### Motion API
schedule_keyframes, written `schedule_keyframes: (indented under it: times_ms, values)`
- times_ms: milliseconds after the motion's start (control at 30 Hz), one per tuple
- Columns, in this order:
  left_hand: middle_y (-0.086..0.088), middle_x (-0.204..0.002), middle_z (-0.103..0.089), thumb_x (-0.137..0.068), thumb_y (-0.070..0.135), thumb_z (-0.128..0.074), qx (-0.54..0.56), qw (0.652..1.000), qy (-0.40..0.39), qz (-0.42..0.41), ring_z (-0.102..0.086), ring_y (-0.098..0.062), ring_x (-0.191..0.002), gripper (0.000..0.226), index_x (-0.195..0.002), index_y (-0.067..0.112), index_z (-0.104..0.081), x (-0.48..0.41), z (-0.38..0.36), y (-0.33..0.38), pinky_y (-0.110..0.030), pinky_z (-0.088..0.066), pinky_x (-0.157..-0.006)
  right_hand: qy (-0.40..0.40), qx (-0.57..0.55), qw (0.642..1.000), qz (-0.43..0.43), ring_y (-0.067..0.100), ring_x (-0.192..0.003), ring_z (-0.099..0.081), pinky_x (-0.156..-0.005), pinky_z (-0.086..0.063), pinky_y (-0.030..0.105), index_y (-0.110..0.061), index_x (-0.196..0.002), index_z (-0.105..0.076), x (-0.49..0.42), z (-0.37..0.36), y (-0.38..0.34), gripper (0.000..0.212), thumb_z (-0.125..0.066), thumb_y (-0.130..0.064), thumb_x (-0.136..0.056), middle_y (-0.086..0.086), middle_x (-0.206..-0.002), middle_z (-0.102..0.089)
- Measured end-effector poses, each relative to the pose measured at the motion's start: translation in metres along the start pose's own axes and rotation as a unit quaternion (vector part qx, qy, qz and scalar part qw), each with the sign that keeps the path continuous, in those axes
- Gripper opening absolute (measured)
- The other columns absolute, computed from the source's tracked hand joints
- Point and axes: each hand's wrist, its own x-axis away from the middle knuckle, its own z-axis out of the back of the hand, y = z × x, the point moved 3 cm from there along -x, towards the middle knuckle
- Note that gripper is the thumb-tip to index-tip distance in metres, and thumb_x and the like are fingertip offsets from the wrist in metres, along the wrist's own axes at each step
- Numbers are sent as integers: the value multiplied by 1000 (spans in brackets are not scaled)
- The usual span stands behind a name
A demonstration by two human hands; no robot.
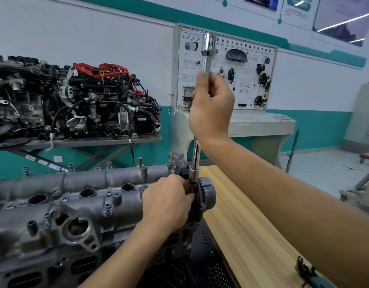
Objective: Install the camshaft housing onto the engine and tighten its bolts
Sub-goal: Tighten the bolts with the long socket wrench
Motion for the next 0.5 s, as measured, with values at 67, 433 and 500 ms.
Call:
schedule_keyframes:
  times_ms: [67,433,500]
  values:
    - [8,-93,-71,-89,49,-64,-4,1000,2,-2,-66,-18,-89,25,-104,31,-70,0,0,0,-39,-55,-78,0,-3,1000,-22,22,-60,-37,-54,-34,38,-3,-80,-56,-1,-1,1,31,-51,-23,-104,11,-68,-44]
    - [7,-91,-70,-90,48,-62,-5,1000,-12,-6,-66,-18,-87,22,-100,30,-69,-2,0,1,-38,-55,-76,-183,-131,958,-177,11,-46,-24,-44,-16,28,-16,-76,-47,-3,-7,4,42,-38,-44,-106,-3,-55,-33]
    - [7,-92,-70,-90,49,-62,-6,1000,-10,-8,-66,-18,-88,23,-101,30,-69,-2,0,1,-38,-54,-75,-227,-149,943,-194,11,-43,-21,-43,-15,25,-20,-69,-41,-7,-4,5,49,-35,-54,-103,-7,-50,-30]
